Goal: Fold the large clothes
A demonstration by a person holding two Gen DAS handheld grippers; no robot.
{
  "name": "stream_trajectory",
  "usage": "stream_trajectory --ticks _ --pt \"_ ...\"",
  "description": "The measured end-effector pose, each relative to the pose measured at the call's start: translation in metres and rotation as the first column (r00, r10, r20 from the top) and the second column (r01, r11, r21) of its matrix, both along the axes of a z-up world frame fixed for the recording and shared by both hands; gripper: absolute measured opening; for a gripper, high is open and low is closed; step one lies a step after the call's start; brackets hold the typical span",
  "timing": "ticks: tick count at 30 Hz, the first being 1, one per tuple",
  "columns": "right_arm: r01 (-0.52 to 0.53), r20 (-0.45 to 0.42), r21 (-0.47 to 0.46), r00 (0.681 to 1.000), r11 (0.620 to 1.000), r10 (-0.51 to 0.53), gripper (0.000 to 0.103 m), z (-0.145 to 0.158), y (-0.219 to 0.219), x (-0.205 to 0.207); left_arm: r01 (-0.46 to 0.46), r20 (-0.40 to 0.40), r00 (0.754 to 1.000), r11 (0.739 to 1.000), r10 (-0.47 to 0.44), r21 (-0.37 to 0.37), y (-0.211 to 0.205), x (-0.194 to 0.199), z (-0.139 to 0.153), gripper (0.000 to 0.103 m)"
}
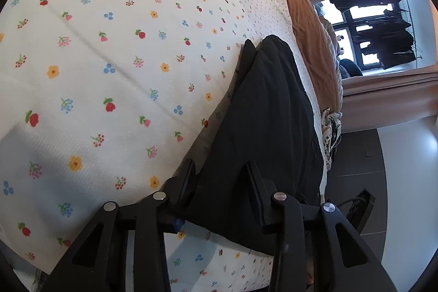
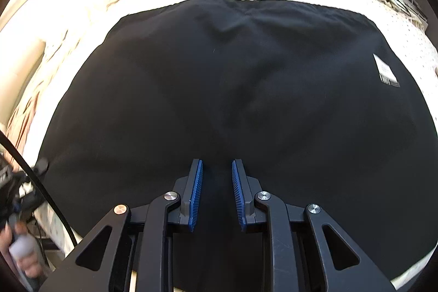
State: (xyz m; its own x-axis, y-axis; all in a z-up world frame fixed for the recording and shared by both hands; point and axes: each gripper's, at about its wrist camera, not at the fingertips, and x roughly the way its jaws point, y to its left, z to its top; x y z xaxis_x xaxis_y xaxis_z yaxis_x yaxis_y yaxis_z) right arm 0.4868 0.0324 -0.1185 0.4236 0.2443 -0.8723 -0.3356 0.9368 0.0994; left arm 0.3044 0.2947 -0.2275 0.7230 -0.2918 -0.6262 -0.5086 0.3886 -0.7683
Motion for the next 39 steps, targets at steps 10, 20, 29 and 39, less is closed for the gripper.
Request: stream_trajectory --ticks 10,20,29,39 --pt "0.01 -0.003 -0.075 1.0 0.997 -0.01 0.019 -0.006 0.036 0.074 -0.028 -0.015 0.999 1.0 0.028 0.01 -0.001 -0.001 -0.001 0.033" --pt "0.057 -0.02 -0.07 0.998 0.996 -0.059 0.019 -0.023 0.043 0.134 -0.03 -0.018 0.999 0.999 0.031 0.013 -0.002 -0.001 -0.001 0.032" --pt "0.123 -0.018 0.031 0.992 0.992 -0.123 0.019 -0.014 0.035 0.17 -0.029 0.001 1.0 1.0 0.029 0.001 0.002 -0.003 -0.005 0.028" --pt "0.056 -0.03 0.085 0.998 0.995 -0.054 0.019 0.012 0.019 0.104 -0.032 0.107 0.994 0.999 0.036 -0.039 0.002 -0.01 0.011 0.016"
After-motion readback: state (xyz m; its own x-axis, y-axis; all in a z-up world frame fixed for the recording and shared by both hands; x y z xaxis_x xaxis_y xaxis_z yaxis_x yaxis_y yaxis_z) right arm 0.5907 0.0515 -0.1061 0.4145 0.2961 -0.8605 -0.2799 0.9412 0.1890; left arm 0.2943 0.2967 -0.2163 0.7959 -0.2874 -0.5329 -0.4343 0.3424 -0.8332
